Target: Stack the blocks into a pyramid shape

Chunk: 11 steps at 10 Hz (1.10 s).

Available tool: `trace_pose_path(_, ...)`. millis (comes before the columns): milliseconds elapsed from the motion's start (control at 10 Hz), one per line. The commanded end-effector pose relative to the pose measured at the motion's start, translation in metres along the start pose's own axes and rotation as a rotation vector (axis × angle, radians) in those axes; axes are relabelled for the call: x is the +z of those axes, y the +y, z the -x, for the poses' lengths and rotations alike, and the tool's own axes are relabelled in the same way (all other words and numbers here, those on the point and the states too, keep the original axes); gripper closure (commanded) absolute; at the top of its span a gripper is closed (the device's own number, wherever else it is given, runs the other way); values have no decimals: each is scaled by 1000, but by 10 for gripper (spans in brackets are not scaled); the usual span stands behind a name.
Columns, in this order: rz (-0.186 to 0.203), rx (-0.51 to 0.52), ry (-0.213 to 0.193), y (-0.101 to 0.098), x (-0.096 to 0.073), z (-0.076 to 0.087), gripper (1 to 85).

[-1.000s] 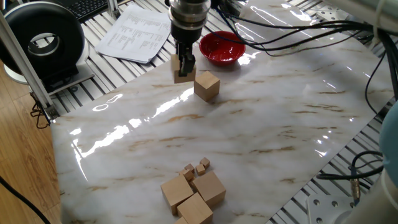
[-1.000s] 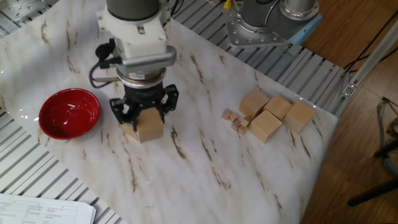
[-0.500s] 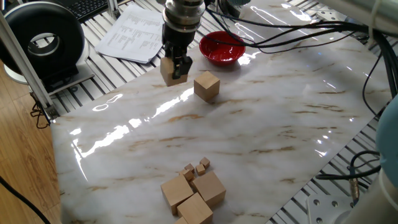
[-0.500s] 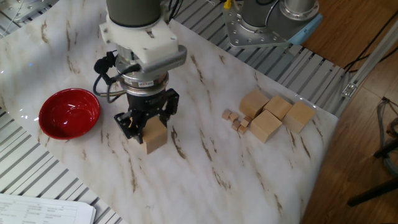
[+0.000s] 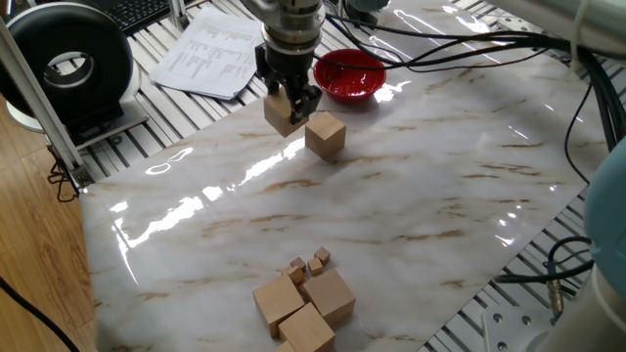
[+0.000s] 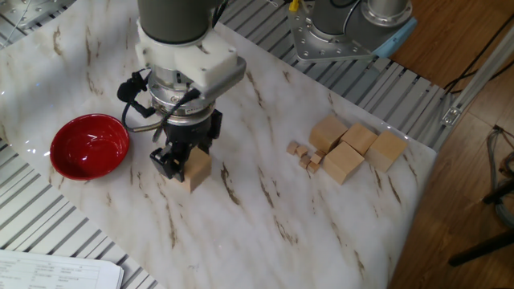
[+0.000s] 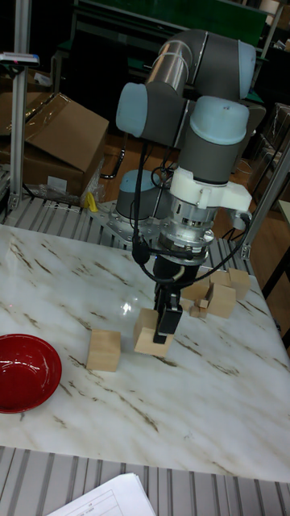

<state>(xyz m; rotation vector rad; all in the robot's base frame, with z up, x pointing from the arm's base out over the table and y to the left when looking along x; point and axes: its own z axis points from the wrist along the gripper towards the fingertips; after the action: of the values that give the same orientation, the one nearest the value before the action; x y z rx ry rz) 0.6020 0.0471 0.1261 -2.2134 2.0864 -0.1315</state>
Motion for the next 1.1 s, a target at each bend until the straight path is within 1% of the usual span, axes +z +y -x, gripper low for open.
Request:
trace_pose_path(0, 1, -117, 12, 0, 9, -10, 847)
trace_pose_path(100, 1, -114, -1, 1, 12, -10, 847)
trace_pose_path(400, 6, -113, 0, 2, 14, -11, 847)
trace_pose_path(500, 13, -91, -2, 4, 16, -11, 847)
trace_pose_path(700, 63, -15, -2, 15, 16, -13, 847)
trace_pose_path(1000, 87, 19, -17, 20, 17, -10, 847)
